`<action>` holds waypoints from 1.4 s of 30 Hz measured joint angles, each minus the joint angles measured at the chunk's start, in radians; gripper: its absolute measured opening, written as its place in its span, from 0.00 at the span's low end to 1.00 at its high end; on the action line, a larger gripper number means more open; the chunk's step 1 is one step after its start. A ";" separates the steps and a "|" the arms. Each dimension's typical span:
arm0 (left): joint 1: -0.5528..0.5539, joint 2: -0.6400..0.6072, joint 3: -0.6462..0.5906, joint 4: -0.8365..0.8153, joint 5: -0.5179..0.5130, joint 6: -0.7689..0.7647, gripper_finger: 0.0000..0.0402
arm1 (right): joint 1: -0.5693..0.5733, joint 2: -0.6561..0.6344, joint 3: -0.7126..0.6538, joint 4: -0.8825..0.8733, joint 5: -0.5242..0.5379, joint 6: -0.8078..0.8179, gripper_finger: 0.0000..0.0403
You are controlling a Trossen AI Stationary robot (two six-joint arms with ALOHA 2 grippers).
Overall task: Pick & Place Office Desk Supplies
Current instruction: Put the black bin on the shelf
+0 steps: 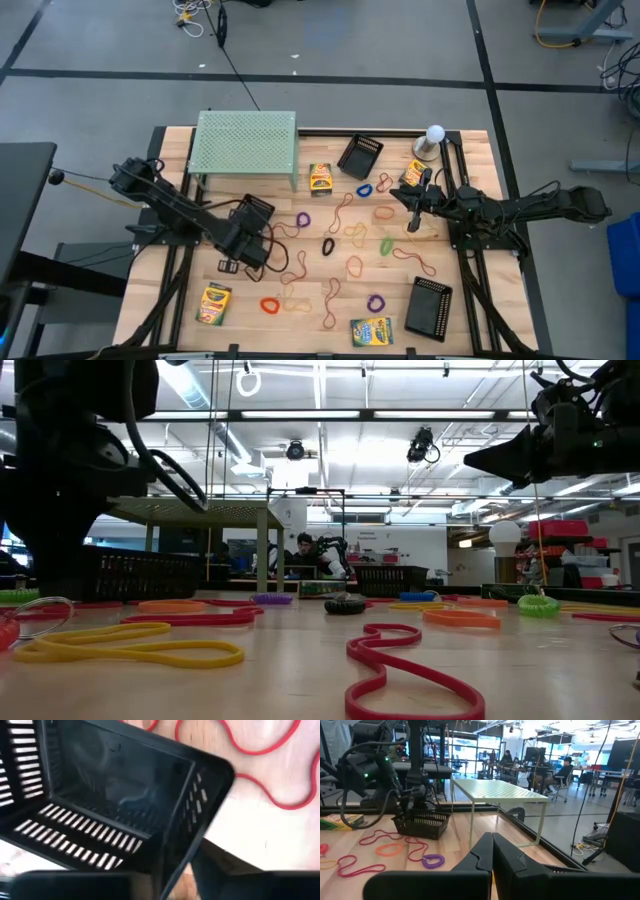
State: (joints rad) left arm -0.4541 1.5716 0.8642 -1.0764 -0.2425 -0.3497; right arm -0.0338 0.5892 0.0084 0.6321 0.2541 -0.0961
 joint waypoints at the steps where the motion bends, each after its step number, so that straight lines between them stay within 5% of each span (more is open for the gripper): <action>1: 0.000 -0.004 0.001 -0.002 0.006 -0.012 0.12 | 0.000 0.000 0.000 0.000 0.000 -0.004 0.01; 3: 0.003 -0.014 0.024 -0.009 0.028 -0.040 0.04 | 0.000 0.000 0.000 0.000 0.000 -0.006 0.01; 9: -0.006 -0.068 0.179 -0.026 0.041 -0.110 0.03 | 0.000 0.000 0.000 0.000 0.000 -0.006 0.01; 17: -0.018 -0.111 0.462 -0.022 -0.191 -0.077 0.03 | 0.000 0.000 0.000 0.001 0.000 -0.006 0.01; 26: 0.039 -0.113 0.699 -0.026 -0.409 0.144 0.03 | 0.000 0.000 0.000 0.001 0.000 -0.006 0.01; 32: 0.146 -0.117 0.828 -0.134 -0.440 0.274 0.03 | 0.000 0.000 0.000 0.001 0.000 0.000 0.01; 42: 0.439 -0.200 0.837 -0.472 -0.416 0.297 0.03 | 0.000 0.000 0.000 0.002 -0.005 0.013 0.01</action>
State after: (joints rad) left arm -0.0151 1.3712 1.7008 -1.5486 -0.6586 -0.0526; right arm -0.0338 0.5889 0.0082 0.6338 0.2487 -0.0827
